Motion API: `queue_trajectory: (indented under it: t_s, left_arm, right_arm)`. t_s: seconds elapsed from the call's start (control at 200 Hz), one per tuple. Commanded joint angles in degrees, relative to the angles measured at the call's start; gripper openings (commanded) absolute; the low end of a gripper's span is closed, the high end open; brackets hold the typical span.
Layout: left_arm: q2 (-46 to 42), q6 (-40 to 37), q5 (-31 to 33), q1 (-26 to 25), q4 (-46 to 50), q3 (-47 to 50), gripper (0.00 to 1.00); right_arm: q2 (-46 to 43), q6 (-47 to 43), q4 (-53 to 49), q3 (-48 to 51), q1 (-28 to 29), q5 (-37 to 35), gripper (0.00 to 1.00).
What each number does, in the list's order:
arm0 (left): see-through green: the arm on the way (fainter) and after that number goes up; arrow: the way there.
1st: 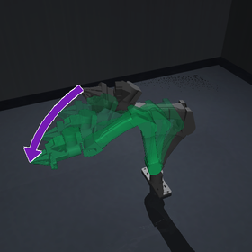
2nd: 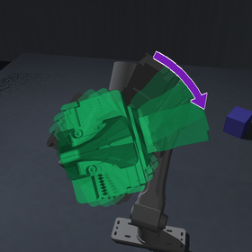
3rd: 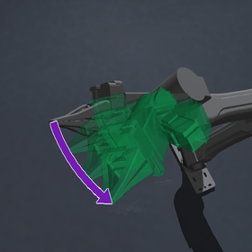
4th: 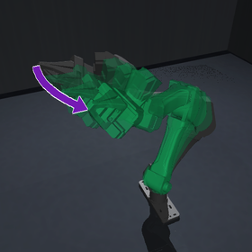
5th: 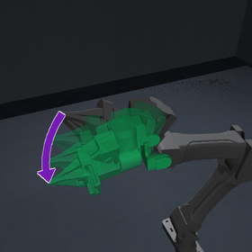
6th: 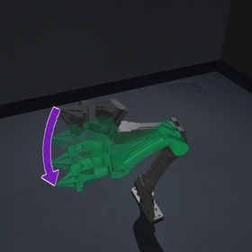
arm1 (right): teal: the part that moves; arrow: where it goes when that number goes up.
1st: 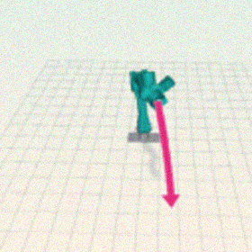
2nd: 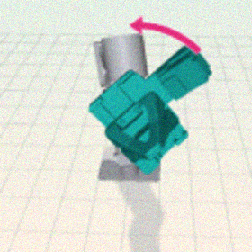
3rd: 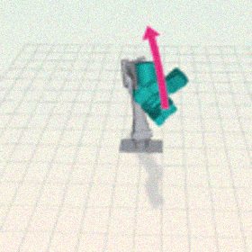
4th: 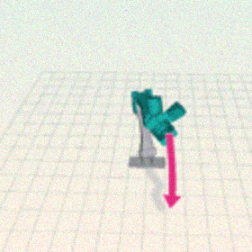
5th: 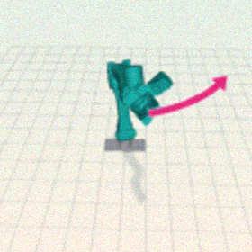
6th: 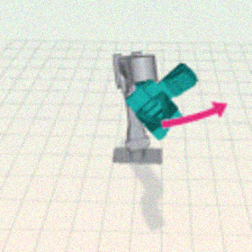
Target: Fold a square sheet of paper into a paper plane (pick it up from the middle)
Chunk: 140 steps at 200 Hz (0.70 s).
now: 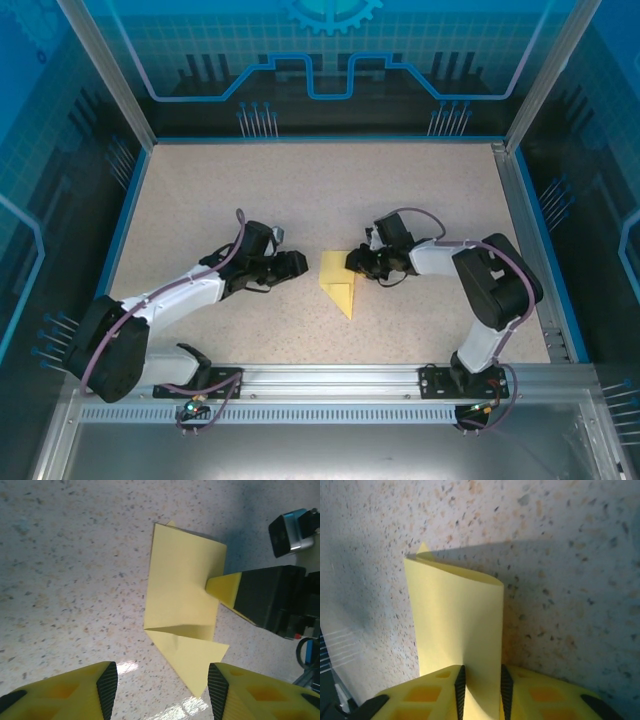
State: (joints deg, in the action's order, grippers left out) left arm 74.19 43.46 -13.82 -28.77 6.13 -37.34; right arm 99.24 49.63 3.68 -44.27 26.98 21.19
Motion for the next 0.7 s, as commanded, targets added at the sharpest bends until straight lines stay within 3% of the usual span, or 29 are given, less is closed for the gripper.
queue_trajectory:
  t_s: [0.0,0.155,0.245,0.37,0.565,0.695]
  left_arm:
    - [-0.48,0.53,-0.83,-0.65,-3.57,1.37,0.54]
    - [-0.98,0.19,1.79,-0.51,-4.17,-0.45,0.54]
    - [-0.89,0.21,3.74,-0.53,-2.58,-4.09,0.54]
    - [-2.13,2.48,6.30,-0.58,-3.87,-5.84,0.54]
    - [-4.10,6.92,7.98,-0.95,-8.86,-1.12,0.55]
    - [-2.75,6.71,7.62,-2.47,-11.41,1.36,0.57]
  right_arm:
    - [-4.32,1.54,-0.38,2.14,0.62,-4.78,0.38]
    - [-10.75,-2.56,-11.40,-0.69,-0.28,-11.50,0.55]
    - [-13.03,-4.38,-15.35,-3.19,-1.55,-11.54,0.66]
    - [-14.15,-4.93,-22.64,-7.71,-2.03,-14.45,0.69]
    - [-22.30,2.91,-10.93,4.34,-0.04,-13.24,0.75]
    - [-24.45,0.18,-10.08,6.46,3.37,-12.74,0.73]
